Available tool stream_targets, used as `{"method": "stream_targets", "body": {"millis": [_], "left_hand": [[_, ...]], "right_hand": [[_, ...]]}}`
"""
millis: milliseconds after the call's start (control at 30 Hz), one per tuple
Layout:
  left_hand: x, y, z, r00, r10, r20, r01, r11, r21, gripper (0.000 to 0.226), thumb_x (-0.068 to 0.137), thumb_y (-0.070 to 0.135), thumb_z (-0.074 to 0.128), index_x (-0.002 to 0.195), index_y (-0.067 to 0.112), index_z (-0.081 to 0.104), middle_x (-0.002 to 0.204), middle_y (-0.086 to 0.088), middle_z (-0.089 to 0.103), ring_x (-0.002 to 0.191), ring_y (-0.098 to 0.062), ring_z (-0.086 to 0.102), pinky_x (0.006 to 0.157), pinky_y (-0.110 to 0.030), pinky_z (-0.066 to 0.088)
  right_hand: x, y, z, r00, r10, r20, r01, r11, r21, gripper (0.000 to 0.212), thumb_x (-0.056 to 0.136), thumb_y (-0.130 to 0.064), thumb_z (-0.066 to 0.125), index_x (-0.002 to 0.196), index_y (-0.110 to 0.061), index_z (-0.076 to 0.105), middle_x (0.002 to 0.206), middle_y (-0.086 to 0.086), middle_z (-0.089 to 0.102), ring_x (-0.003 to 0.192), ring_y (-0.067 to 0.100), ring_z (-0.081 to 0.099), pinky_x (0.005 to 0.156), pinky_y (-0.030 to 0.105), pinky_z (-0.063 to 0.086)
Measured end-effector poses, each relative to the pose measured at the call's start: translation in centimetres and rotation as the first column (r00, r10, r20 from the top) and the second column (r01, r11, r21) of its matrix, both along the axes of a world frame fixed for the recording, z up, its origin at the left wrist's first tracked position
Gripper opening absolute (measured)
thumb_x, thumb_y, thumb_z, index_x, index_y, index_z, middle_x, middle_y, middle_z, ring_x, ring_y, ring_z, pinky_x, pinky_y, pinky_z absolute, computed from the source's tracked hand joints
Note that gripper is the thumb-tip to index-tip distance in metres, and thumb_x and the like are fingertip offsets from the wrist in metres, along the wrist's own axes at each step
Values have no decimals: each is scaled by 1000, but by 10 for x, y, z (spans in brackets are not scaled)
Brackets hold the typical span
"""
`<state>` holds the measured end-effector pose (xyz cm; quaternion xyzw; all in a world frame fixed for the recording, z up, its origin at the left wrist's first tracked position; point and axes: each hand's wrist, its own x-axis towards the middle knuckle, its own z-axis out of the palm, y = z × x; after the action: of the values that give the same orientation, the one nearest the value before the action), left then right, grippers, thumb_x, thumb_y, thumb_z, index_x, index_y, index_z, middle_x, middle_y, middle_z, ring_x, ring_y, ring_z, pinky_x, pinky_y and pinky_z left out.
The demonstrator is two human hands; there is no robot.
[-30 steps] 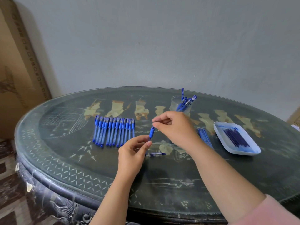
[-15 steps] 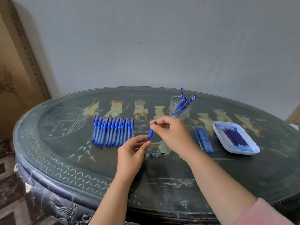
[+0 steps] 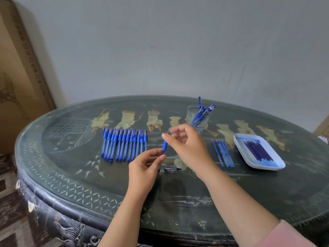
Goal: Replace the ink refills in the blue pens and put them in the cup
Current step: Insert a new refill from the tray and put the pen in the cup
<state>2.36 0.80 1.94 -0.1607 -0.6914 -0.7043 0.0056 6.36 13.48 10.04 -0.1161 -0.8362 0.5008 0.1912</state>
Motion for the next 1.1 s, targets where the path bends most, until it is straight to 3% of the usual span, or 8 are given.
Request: {"method": "stream_targets", "body": {"millis": [233,400,533,667,767,867,967,1100], "left_hand": [[-1,-1,0,1000,-7,-18,7,1000,-18,21,84,11,73,97,28,72,89,10,74,84,-2,69,70,-11,51],[-2,-1,-2,1000,-22,0,22,1000,0,21,85,12,73,98,28,72,91,7,75,86,-7,71,74,-15,53],[-2,-1,-1,999,-40,11,40,999,1,20,87,11,70,99,26,71,91,8,75,86,-9,71,76,-18,55],[-2,-2,-3,999,-48,23,48,999,12,19,88,10,69,103,21,71,93,6,76,86,-11,72,79,-24,57],[-2,-1,-3,999,-46,19,45,999,10,19,88,8,68,103,18,71,92,6,76,86,-11,72,79,-24,57],[-1,-1,-2,999,-40,26,40,999,24,19,88,7,68,102,19,71,90,3,76,84,-12,72,77,-21,57],[-1,-1,-1,999,-41,26,41,999,28,19,88,6,67,101,21,71,90,2,76,83,-11,72,76,-18,55],[0,-1,-1,999,-41,2,41,999,4,21,88,6,68,100,23,70,90,2,75,82,-8,71,75,-17,55]], "right_hand": [[-1,0,0,999,-21,-32,21,1000,1,20,87,-38,70,96,-20,66,94,-10,67,88,1,62,72,14,46],[-1,1,1,994,108,6,-108,994,-28,22,96,-26,60,116,-29,68,111,-13,68,102,-3,61,82,14,45],[-3,0,0,1000,27,-13,-28,998,-50,15,88,-32,71,98,-22,68,98,-11,69,93,2,63,78,19,48],[-3,3,1,991,131,19,-129,988,-89,19,94,-28,63,112,-33,67,111,-14,67,102,-2,61,91,25,51],[-5,1,-2,998,68,-10,-69,995,-70,5,90,-24,69,94,-27,70,99,-11,72,96,2,65,91,29,53],[-7,1,-3,1000,-3,-14,1,994,-109,24,81,-34,77,97,-23,64,99,-5,68,93,8,65,83,28,53],[-5,2,-2,995,98,9,-95,982,-161,28,91,-35,66,119,-33,63,110,-13,67,102,-1,62,89,27,51],[-6,1,-4,997,82,-8,-82,993,-85,18,97,-23,58,105,-26,73,105,-19,71,98,-8,61,88,20,50]]}}
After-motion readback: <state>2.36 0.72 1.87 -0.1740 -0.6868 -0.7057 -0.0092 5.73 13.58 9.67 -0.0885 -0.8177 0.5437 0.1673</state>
